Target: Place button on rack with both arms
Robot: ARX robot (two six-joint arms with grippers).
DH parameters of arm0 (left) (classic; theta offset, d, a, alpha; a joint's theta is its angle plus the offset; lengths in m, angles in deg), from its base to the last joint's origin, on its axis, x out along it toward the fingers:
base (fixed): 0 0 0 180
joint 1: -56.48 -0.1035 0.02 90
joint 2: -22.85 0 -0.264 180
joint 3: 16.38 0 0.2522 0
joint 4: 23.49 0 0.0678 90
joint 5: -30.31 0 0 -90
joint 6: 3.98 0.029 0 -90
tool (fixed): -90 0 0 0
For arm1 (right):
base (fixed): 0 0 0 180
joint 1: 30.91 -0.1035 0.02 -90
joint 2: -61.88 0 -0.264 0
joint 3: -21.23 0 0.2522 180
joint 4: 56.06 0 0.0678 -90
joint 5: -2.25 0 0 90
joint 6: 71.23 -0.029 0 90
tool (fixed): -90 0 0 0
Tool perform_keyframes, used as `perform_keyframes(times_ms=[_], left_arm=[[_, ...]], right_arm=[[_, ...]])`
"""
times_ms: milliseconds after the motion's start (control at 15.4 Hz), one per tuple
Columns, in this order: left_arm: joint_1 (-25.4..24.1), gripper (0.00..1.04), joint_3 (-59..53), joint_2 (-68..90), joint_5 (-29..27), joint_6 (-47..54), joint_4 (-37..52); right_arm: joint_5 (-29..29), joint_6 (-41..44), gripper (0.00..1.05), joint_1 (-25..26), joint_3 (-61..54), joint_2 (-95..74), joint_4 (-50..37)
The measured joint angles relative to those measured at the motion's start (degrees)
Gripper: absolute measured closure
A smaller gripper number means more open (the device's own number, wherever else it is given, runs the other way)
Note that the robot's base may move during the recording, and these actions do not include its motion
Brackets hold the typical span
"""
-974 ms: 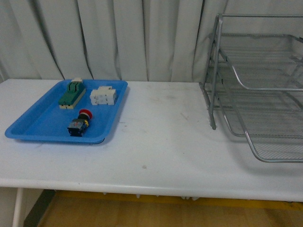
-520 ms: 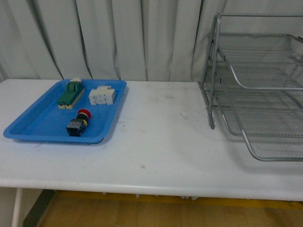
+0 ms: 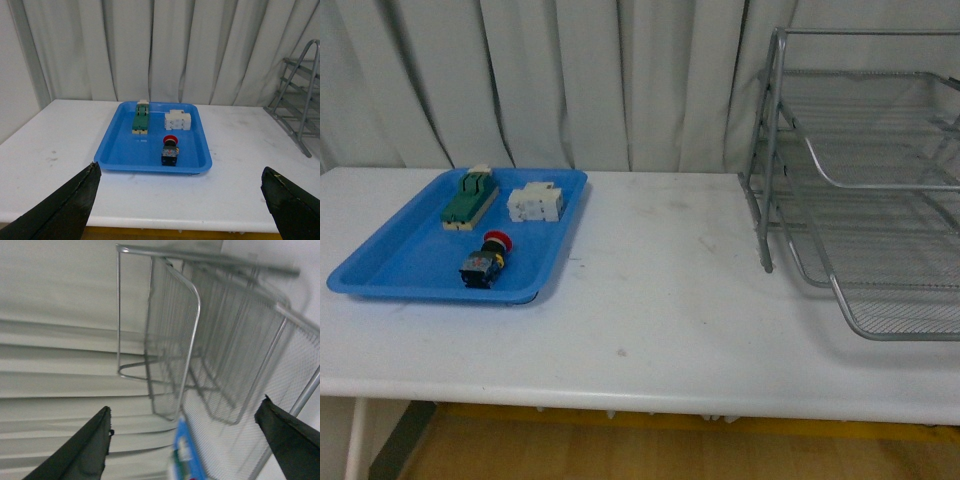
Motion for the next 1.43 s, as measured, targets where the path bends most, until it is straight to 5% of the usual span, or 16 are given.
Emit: perform_keyframes(times_ms=[195, 260, 390, 520, 650, 1104, 1299, 1429], left_arm=[[0.00, 0.07, 0.00, 0.00, 0.07, 0.00, -0.02], [0.00, 0.07, 0.00, 0.00, 0.07, 0.00, 0.00], [0.00, 0.07, 0.00, 0.00, 0.04, 0.00, -0.02], [0.00, 0.07, 0.00, 0.00, 0.07, 0.00, 0.00], [0.00, 0.07, 0.00, 0.00, 0.07, 0.00, 0.00], [0.00, 0.07, 0.00, 0.00, 0.07, 0.00, 0.00], [0.00, 0.07, 0.00, 0.00, 0.09, 0.00, 0.00], [0.00, 0.07, 0.00, 0.00, 0.07, 0.00, -0.02]], right_arm=[[4.07, 15.93, 0.27, -1.64, -1.44, 11.65, 8.85], [5.77, 28.52, 0.36, -2.97, -2.14, 20.11, 14.38], [9.84, 56.46, 0.60, -6.93, -3.50, 36.76, 28.46], [16.04, 72.30, 0.90, -13.22, -6.69, 52.11, 39.80], [19.50, 75.36, 1.03, -16.76, -8.35, 56.83, 41.05], [27.34, 76.87, 1.03, -24.55, -12.66, 65.61, 46.21], [34.12, 77.02, 1.03, -32.44, -14.03, 70.07, 49.24], [35.15, 77.07, 1.03, -31.98, -15.87, 72.50, 48.65]])
